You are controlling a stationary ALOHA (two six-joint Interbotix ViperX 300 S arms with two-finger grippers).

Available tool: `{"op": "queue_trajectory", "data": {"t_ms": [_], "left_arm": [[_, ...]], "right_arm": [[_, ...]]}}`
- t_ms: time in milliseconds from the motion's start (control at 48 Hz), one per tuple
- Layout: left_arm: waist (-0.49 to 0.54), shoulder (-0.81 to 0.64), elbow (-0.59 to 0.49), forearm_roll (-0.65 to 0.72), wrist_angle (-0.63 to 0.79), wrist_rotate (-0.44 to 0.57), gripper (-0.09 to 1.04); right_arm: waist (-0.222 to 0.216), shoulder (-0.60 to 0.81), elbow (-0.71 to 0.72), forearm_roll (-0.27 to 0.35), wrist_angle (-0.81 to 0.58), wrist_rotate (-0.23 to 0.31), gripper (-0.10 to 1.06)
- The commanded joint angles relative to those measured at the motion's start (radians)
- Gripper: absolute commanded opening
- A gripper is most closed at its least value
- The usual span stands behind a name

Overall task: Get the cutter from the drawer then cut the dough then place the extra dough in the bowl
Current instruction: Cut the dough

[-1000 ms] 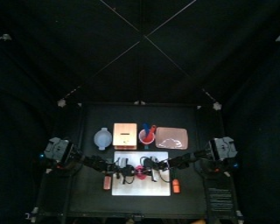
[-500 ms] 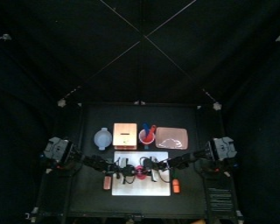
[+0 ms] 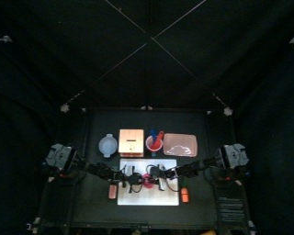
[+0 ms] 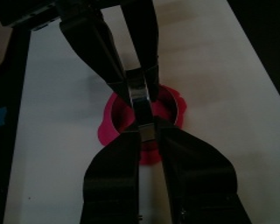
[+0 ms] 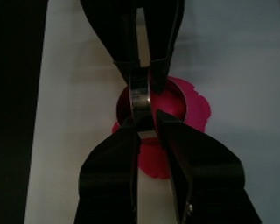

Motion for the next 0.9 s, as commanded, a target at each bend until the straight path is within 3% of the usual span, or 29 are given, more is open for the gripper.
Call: {"op": "queue_trajectory", "data": {"t_ms": [21, 896], "left_arm": [[-0.005, 0.061, 0.02, 0.003, 0.066, 0.005, 0.42], [-0.005, 0.075, 0.008, 0.012, 0.11, 0.005, 0.42]], "right_arm": [[-0.011, 0.081, 0.015, 0.005, 0.052, 0.009, 0.49], [-0.012, 0.11, 0.014, 0.005, 0.097, 0.011, 0.49]]}}
